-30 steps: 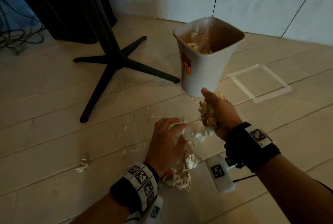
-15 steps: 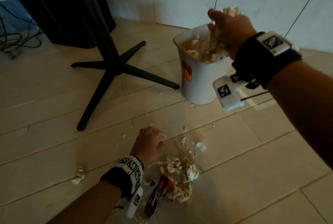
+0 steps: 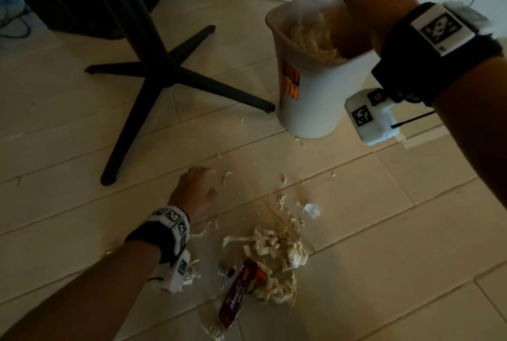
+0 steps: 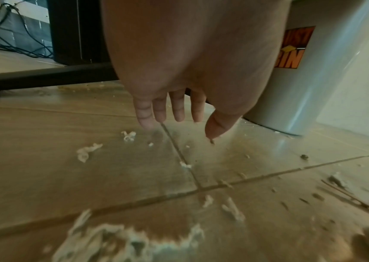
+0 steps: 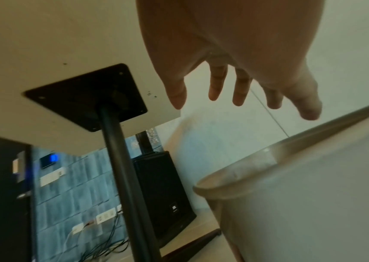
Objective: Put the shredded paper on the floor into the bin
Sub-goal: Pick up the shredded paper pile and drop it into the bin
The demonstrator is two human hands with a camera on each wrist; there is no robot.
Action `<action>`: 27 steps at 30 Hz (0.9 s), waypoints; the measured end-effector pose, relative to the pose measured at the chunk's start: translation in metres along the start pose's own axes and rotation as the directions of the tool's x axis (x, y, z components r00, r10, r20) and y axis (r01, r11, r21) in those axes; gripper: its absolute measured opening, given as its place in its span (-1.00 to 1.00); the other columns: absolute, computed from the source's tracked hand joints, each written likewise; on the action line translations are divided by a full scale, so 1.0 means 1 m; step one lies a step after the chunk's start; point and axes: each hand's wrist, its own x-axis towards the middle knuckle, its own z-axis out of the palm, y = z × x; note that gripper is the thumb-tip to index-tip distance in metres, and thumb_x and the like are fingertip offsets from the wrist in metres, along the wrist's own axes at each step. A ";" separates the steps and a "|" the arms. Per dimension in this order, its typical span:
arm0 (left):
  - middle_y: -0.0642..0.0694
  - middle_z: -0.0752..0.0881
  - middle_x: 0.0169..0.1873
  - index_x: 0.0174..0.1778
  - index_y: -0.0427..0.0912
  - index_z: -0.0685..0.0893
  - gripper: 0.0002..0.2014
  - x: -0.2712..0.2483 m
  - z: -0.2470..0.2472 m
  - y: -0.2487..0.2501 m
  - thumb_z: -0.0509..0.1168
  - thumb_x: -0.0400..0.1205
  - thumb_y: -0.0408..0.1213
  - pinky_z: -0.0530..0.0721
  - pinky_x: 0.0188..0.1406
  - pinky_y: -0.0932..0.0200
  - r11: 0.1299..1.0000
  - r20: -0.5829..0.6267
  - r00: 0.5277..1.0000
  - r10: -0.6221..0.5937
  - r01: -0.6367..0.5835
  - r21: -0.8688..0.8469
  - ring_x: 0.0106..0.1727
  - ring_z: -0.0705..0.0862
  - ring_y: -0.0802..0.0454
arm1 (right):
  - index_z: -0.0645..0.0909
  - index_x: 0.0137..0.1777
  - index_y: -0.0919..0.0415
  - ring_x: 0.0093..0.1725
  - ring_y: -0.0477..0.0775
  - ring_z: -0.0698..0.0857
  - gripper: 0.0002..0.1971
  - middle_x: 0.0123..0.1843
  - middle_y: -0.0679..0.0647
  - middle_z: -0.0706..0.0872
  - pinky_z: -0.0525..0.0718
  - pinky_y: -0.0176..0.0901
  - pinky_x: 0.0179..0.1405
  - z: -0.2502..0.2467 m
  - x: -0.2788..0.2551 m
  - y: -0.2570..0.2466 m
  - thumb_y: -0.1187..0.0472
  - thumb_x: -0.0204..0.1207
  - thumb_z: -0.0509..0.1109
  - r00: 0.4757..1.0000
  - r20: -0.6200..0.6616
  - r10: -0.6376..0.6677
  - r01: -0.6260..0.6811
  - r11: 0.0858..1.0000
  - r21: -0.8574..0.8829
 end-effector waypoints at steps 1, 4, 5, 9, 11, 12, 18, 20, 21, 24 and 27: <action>-0.19 0.42 0.53 0.56 -0.12 0.42 -0.47 0.010 0.002 -0.004 0.29 0.63 -0.25 0.44 0.46 -0.11 1.000 0.007 1.000 -0.002 0.002 -0.012 0.51 0.40 -0.23 | 0.39 0.52 0.07 0.32 0.06 0.63 -0.33 0.42 0.00 0.56 0.76 0.02 0.10 0.001 -0.005 0.005 -0.22 0.48 0.40 0.999 -0.018 -0.048 0.047 0.997 -0.057; -0.12 0.29 0.64 0.66 -0.05 0.26 -0.37 0.033 0.008 -0.009 0.26 0.66 -0.09 0.36 0.55 -0.18 0.998 0.051 0.998 -0.027 0.029 -0.047 0.64 0.26 -0.17 | 0.47 0.41 0.17 0.24 0.11 0.69 -0.42 0.29 0.05 0.63 0.74 0.11 0.15 0.002 -0.032 0.017 -0.18 0.50 0.30 0.959 -0.028 -0.283 0.277 0.951 -0.138; -0.13 0.21 0.68 0.68 -0.06 0.20 -0.36 0.040 0.012 -0.008 0.24 0.68 -0.05 0.29 0.60 -0.17 0.998 0.070 0.997 -0.031 0.034 -0.043 0.68 0.18 -0.16 | 0.51 0.37 0.20 0.21 0.10 0.70 -0.50 0.27 0.11 0.66 0.73 0.07 0.15 0.002 -0.045 0.020 -0.10 0.54 0.29 0.930 -0.021 -0.366 0.360 0.922 -0.145; -0.18 -0.05 0.73 0.72 -0.17 0.02 -0.30 0.059 0.022 0.013 0.11 0.74 0.04 0.06 0.68 -0.14 0.997 0.132 0.991 -0.031 0.022 0.073 0.73 -0.06 -0.17 | 0.63 0.16 0.30 0.06 -0.01 0.71 -0.83 0.14 0.16 0.70 0.66 -0.32 -0.08 0.002 -0.110 0.040 0.30 0.64 0.28 0.864 0.020 -0.503 0.503 0.862 -0.070; -0.17 -0.11 0.73 0.72 -0.17 -0.02 -0.30 0.063 0.030 0.026 0.04 0.75 0.09 0.02 0.68 -0.17 0.990 0.159 0.987 -0.006 -0.016 0.137 0.74 -0.11 -0.17 | 0.68 0.10 0.24 -0.06 -0.06 0.71 -0.85 0.06 0.09 0.73 0.63 -0.38 -0.17 0.004 -0.137 0.064 0.34 0.64 0.29 0.902 0.096 -0.421 0.428 0.901 -0.075; -0.16 -0.11 0.74 0.72 -0.17 -0.01 -0.31 0.062 0.035 0.033 0.02 0.75 0.09 0.01 0.68 -0.18 0.987 0.170 0.985 0.026 -0.052 0.152 0.74 -0.12 -0.16 | 0.70 0.09 0.19 -0.11 -0.09 0.70 -0.84 0.04 0.05 0.73 0.62 -0.40 -0.19 0.007 -0.148 0.081 0.34 0.63 0.30 0.917 0.147 -0.370 0.387 0.916 -0.108; -0.14 -0.12 0.74 0.72 -0.09 0.01 -0.40 0.041 0.060 0.093 -0.03 0.77 0.01 -0.03 0.68 -0.24 0.895 0.302 0.886 0.352 -0.413 0.167 0.74 -0.14 -0.17 | 0.52 0.45 0.02 0.32 0.10 0.56 -0.63 0.37 0.06 0.55 0.56 -0.01 0.32 0.029 -0.186 0.194 0.07 0.66 0.26 0.845 0.505 0.178 0.156 0.821 -0.550; -0.10 -0.16 0.74 0.73 -0.05 0.00 -0.42 0.028 0.064 0.104 -0.05 0.78 -0.01 -0.08 0.69 -0.23 0.860 0.363 0.837 0.410 -0.487 0.152 0.74 -0.18 -0.13 | 0.38 0.57 0.04 0.46 0.17 0.42 -0.49 0.52 0.10 0.44 0.47 0.05 0.43 0.033 -0.199 0.211 -0.07 0.65 0.23 0.787 0.523 0.327 0.129 0.742 -0.658; -0.08 -0.16 0.74 0.73 -0.04 0.01 -0.42 0.021 0.066 0.106 -0.05 0.78 -0.02 -0.09 0.70 -0.22 0.842 0.386 0.814 0.434 -0.519 0.147 0.74 -0.19 -0.10 | 0.34 0.59 0.02 0.49 0.18 0.37 -0.43 0.55 0.08 0.41 0.46 0.08 0.44 0.035 -0.205 0.215 -0.15 0.63 0.22 0.775 0.524 0.354 0.141 0.711 -0.689; -0.01 -0.13 0.74 0.72 0.00 0.08 -0.43 -0.001 0.066 0.105 -0.05 0.76 0.00 -0.08 0.71 -0.19 0.803 0.429 0.763 0.483 -0.582 0.130 0.74 -0.21 -0.02 | 0.28 0.62 -0.06 0.46 0.15 0.35 -0.26 0.54 0.03 0.39 0.48 0.08 0.39 0.038 -0.223 0.214 -0.40 0.50 0.18 0.761 0.542 0.356 0.186 0.681 -0.709; 0.05 -0.06 0.74 0.70 0.01 0.15 -0.37 -0.018 0.063 0.098 0.02 0.71 0.12 -0.03 0.71 -0.14 0.776 0.454 0.734 0.505 -0.617 0.133 0.73 -0.18 0.05 | 0.22 0.63 -0.15 0.40 0.15 0.34 -0.12 0.52 0.00 0.36 0.49 0.05 0.35 0.039 -0.240 0.210 -0.53 0.34 0.24 0.718 0.585 0.377 0.221 0.674 -0.705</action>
